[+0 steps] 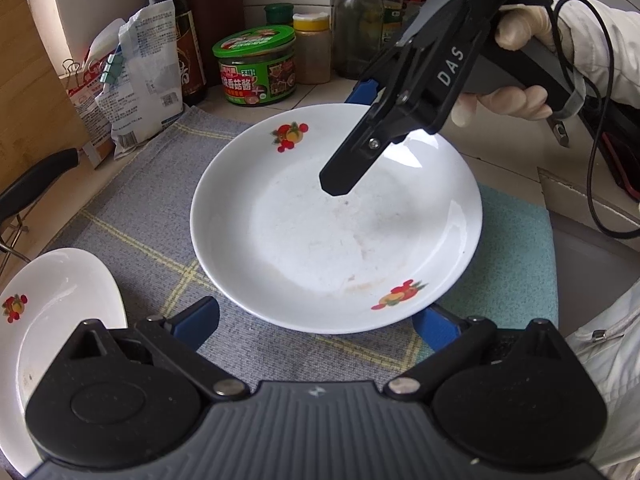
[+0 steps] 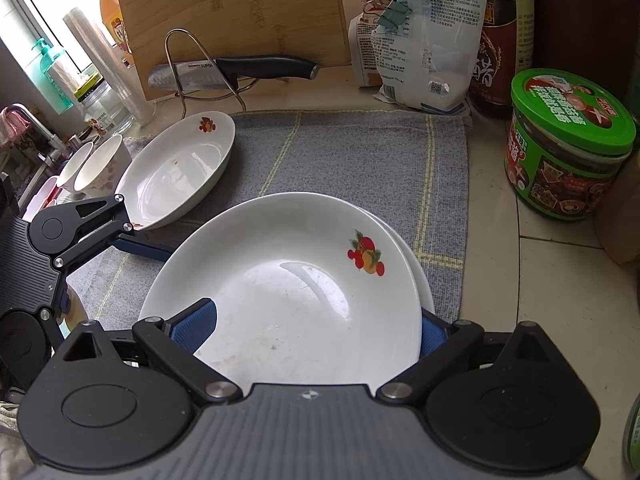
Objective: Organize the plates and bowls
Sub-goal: 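Set the large fruit-print plate onto the stained plate and open both tools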
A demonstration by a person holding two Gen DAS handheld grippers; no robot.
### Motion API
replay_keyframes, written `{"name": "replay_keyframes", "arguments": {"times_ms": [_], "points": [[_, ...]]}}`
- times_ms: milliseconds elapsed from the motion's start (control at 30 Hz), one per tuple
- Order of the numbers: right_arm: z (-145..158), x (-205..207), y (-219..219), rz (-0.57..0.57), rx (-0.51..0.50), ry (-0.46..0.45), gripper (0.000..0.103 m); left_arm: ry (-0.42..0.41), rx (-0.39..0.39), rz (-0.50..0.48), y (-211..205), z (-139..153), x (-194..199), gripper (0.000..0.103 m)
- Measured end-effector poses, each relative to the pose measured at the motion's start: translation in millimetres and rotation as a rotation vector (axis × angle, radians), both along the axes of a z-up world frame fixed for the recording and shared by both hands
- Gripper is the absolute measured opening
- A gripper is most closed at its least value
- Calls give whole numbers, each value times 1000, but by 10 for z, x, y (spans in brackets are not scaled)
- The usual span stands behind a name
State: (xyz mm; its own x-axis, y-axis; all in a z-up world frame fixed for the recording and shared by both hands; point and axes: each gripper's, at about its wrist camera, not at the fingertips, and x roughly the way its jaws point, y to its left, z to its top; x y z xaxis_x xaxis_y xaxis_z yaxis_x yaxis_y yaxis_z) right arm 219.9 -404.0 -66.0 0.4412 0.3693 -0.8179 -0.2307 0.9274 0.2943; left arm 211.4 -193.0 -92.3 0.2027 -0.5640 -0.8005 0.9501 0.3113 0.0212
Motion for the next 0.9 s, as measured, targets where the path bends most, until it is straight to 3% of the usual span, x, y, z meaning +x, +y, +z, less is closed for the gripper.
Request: {"name": "replay_keyframes", "arguments": {"times_ms": [900], "points": [[88,-80,76,0,-106,16,103,6,-10,-18,19,-26,-53,102]]}}
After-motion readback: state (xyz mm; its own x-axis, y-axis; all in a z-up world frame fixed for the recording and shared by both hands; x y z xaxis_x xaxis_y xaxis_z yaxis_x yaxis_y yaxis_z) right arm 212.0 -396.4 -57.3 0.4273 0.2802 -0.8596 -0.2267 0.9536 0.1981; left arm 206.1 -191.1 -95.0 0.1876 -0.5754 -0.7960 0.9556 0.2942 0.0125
